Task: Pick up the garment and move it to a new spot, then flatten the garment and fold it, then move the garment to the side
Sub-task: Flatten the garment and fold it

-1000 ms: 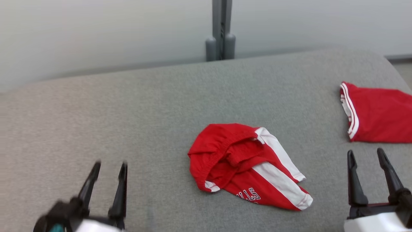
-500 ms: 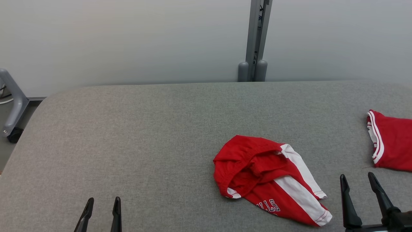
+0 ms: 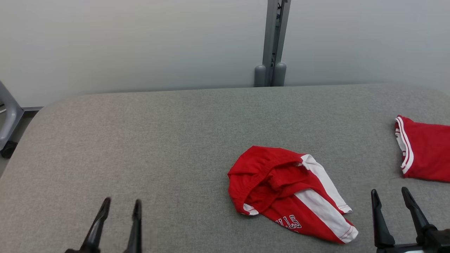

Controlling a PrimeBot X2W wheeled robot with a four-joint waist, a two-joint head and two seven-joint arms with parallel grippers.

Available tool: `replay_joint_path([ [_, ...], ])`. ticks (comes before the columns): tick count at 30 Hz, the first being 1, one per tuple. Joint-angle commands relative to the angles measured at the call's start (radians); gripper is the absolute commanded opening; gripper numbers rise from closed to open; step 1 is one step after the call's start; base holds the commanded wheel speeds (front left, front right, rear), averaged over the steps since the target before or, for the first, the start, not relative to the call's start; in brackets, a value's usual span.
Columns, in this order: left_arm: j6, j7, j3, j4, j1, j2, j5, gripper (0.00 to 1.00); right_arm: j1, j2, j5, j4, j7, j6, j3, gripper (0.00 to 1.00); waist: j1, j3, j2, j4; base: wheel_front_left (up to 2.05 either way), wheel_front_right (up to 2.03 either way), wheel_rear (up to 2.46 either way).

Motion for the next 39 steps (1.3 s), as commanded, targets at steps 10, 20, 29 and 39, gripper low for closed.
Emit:
replay_joint_path([
  [10,-0.046,0.066,-0.478,-0.080,-0.212,0.133,0.087,1.00,-0.081,-0.005,0.019,-0.037,0.000,0.000,-0.001,1.00,0.0000,0.085,-0.0001,-0.096,0.00,0.00,0.00],
  [20,-0.047,0.182,-0.857,0.259,-0.549,0.251,-0.039,1.00,-0.145,-0.005,0.086,-0.029,0.000,0.000,0.018,1.00,0.0000,0.202,-0.0001,-0.190,0.00,0.00,0.00],
  [29,-0.019,0.206,-0.845,0.432,-0.644,0.260,-0.033,1.00,-0.155,-0.005,0.111,-0.017,0.000,0.000,-0.002,1.00,0.0000,0.229,-0.0001,-0.211,0.00,0.00,0.00],
  [39,-0.008,0.214,-0.831,0.527,-0.687,0.241,-0.061,0.00,-0.164,-0.005,0.116,-0.017,0.000,0.000,-0.005,1.00,0.0000,0.219,-0.0001,-0.200,0.00,0.00,0.00],
])
